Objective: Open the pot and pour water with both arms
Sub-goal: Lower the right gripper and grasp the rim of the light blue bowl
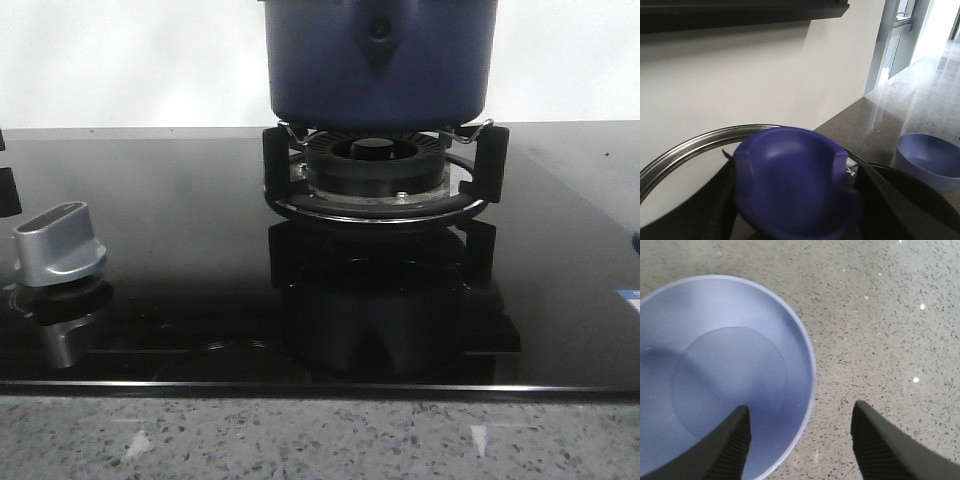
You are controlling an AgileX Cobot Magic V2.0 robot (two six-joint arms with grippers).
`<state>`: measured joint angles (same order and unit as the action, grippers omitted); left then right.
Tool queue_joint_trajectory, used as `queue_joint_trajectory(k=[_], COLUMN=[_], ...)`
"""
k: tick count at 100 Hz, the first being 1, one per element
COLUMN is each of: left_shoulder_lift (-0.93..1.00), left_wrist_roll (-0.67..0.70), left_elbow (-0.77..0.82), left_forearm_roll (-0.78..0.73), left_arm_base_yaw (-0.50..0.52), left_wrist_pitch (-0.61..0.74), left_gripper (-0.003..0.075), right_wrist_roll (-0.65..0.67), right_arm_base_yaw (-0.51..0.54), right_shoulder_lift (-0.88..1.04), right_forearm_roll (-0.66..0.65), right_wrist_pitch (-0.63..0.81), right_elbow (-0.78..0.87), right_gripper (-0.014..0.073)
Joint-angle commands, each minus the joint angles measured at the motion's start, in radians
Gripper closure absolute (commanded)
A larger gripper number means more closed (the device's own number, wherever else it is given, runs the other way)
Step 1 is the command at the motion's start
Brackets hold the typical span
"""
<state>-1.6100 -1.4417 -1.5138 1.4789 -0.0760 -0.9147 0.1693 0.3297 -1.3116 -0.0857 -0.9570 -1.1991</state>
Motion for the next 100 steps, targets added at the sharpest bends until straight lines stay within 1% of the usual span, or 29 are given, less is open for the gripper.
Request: queue_joint_trajectory(k=[1,20,27,51,56,60,69,73,74,75,78,89,95,100], left_shoulder_lift=[0.056,0.056,0.056,0.056,0.056,0.056,0.056,0.056,0.056,0.056,0.056,0.056,0.056,0.056], left_wrist_roll=[0.010,0.010,0.010,0.010,0.010,0.010,0.010,0.010,0.010,0.010,0.010,0.008,0.008,0.008], left_elbow=[-0.039,-0.039,-0.039,-0.039,-0.039,-0.039,-0.039,-0.039,-0.039,-0.039,-0.039,-0.039,-0.039,-0.039], left_forearm_roll=[0.089,0.089,0.089,0.089,0.089,0.089,0.089,0.089,0.089,0.089,0.089,0.089,0.089,0.089], left_arm_base_yaw=[0.001,0.001,0.001,0.001,0.001,0.001,0.001,0.001,0.001,0.001,0.001,0.001,0.001,0.001], left_wrist_pitch=[-0.008,-0.008,-0.008,-0.008,-0.008,-0.008,-0.008,-0.008,-0.008,-0.008,-0.008,-0.004,-0.004,-0.002], left_gripper=[0.0603,0.0603,0.0603,0.0603,0.0603,0.0603,0.0603,0.0603,0.0603,0.0603,0.0603,0.0603,0.0603,0.0603], right_wrist_roll=[-0.009,-0.009,-0.027,-0.027,-0.027,-0.027,-0.027,-0.027,-0.027,-0.027,-0.027,-0.027,-0.027,-0.027], right_arm_base_yaw=[0.019,0.030,0.030,0.030,0.030,0.030,0.030,0.030,0.030,0.030,0.030,0.030,0.030,0.030], right_shoulder_lift=[-0.001,-0.068,-0.094,-0.163,-0.174,-0.182,-0.190,-0.192,-0.194,-0.194,-0.195,-0.200,-0.200,-0.200], right_forearm_roll=[-0.022,0.005,0.021,0.027,0.028,0.028,0.028,0.028,0.028,0.028,0.028,0.028,0.028,0.028], right_wrist_pitch=[0.054,0.086,0.099,0.133,0.137,0.139,0.141,0.143,0.143,0.143,0.143,0.143,0.145,0.150], right_elbow=[-0.035,-0.035,-0.035,-0.035,-0.035,-0.035,-0.035,-0.035,-0.035,-0.035,-0.035,-0.035,-0.035,-0.035], right_gripper=[0.0200,0.0200,0.0200,0.0201,0.0214,0.0239,0.0338,0.0407,0.0407,0.0437,0.0466,0.0620,0.0669,0.0668])
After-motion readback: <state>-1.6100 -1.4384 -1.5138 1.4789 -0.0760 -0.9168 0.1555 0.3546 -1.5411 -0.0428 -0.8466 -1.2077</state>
